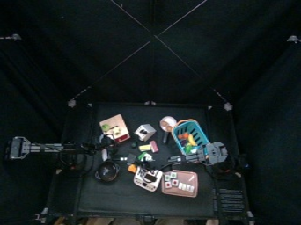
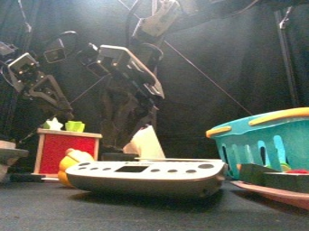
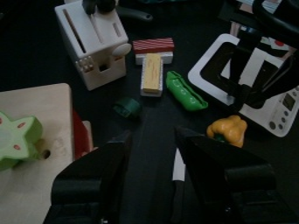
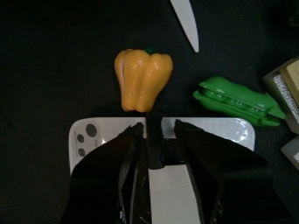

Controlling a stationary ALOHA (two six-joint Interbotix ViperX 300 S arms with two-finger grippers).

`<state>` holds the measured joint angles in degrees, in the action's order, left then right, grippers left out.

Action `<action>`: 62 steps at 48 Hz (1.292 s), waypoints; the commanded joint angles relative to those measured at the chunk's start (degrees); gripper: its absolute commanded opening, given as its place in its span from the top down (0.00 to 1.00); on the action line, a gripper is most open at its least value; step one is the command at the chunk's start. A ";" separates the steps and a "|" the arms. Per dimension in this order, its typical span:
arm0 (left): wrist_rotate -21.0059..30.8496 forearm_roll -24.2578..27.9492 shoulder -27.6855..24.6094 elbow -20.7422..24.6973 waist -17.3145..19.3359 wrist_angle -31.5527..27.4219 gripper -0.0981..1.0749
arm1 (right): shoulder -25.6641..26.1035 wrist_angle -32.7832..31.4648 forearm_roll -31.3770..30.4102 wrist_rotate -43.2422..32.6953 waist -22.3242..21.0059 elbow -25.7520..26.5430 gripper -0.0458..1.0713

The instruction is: Grab white sushi roll

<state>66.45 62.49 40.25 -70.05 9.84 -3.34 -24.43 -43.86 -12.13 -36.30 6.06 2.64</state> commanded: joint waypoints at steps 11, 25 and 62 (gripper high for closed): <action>-0.09 0.00 0.00 0.62 0.18 0.26 0.21 | 6.15 1.93 -1.32 -0.44 0.26 -0.53 0.29; 0.09 0.00 0.00 0.44 0.18 0.70 0.21 | 13.80 8.44 0.09 -1.23 2.02 -7.56 0.28; 0.00 -2.72 0.00 0.09 0.09 1.14 0.21 | 30.76 2.29 13.10 -1.41 8.70 -29.44 0.29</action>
<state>66.45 59.85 40.25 -70.66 9.84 -2.46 2.64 -41.75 -0.79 -37.62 14.50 -25.49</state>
